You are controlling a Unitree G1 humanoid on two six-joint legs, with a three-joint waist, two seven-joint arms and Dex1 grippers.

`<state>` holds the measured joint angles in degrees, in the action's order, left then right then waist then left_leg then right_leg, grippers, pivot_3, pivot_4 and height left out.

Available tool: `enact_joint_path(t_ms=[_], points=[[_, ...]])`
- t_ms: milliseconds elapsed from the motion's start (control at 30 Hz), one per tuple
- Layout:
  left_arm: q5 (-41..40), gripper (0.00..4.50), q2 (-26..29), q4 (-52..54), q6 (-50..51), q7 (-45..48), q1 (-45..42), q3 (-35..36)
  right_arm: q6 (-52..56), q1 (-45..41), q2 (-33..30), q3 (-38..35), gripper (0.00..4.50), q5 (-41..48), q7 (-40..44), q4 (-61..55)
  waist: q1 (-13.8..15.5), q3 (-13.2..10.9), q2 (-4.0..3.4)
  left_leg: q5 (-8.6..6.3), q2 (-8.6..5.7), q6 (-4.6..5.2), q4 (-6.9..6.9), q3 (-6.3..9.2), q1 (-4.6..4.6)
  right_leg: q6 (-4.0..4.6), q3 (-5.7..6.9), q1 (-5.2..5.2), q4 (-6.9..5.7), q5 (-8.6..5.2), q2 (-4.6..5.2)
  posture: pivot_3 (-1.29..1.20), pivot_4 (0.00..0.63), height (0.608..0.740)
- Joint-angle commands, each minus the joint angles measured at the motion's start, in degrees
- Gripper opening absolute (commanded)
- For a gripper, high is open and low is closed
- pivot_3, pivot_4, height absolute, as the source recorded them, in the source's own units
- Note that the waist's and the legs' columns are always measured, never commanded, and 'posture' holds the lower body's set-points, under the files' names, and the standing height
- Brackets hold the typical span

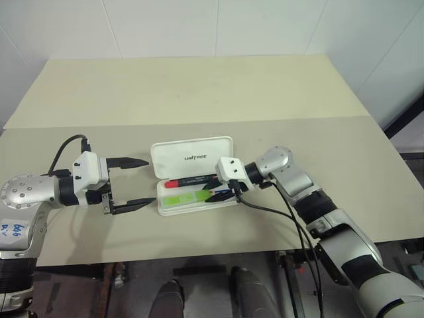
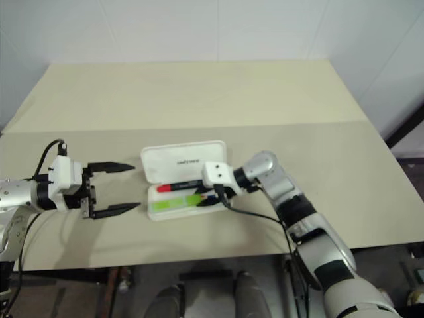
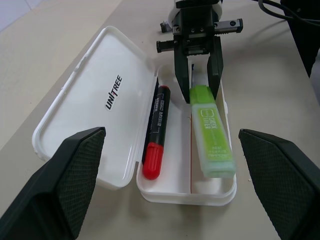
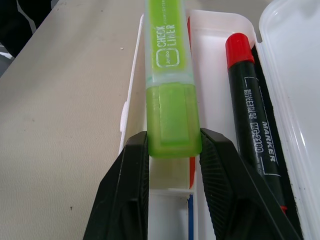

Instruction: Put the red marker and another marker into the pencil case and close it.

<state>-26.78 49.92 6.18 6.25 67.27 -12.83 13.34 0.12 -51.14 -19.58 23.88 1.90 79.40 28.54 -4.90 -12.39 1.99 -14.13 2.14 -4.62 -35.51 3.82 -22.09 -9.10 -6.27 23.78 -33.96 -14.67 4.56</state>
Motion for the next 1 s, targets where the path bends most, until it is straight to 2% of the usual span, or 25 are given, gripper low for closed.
enact_joint_path(t_ms=[33, 500, 833, 1000], points=[[-0.27, 4.50, -0.14, 0.72, -0.83, -0.13, -0.61, 0.55, 1.32, -0.43, -0.10, 0.09, 1.08, -0.88, -0.37, -2.02, -0.01, 0.00, 0.00, 0.00, 0.00, 0.00, 0.00, 0.00, 0.00, 0.00, 0.00, 0.00, 0.00, 0.00, 0.00, 0.00, 0.150, 0.740], [-0.03, 4.50, -0.29, 0.54, -1.05, -0.15, -0.86, 0.23, 5.91, 0.87, -0.41, 1.03, 1.08, -1.87, 0.56, -4.78, -0.04, 0.00, 0.00, 0.00, 0.00, 0.00, 0.01, 0.00, 0.00, 0.00, 0.00, 0.00, 0.01, 0.00, 0.00, 0.00, 0.150, 0.740], [0.15, 4.50, -0.42, 0.11, -1.30, -0.22, -1.34, 0.01, 6.50, -0.38, 0.12, 0.40, 4.46, -1.43, 0.69, -4.99, 0.03, 0.00, 0.00, 0.00, 0.00, 0.00, 0.24, 0.01, 0.00, -0.07, 0.01, 0.03, 0.08, -0.04, 0.00, 0.00, 0.150, 0.740], [0.22, 4.50, -0.58, 0.05, -1.39, -0.34, -1.55, -0.23, 6.30, -1.77, 0.74, -1.06, 4.49, -0.42, 0.15, -4.87, -0.01, 0.00, 0.00, -0.01, 0.00, -0.01, 0.37, 0.01, -0.04, -0.09, 0.01, 0.13, 0.07, -0.09, 0.00, 0.00, 0.150, 0.740]])
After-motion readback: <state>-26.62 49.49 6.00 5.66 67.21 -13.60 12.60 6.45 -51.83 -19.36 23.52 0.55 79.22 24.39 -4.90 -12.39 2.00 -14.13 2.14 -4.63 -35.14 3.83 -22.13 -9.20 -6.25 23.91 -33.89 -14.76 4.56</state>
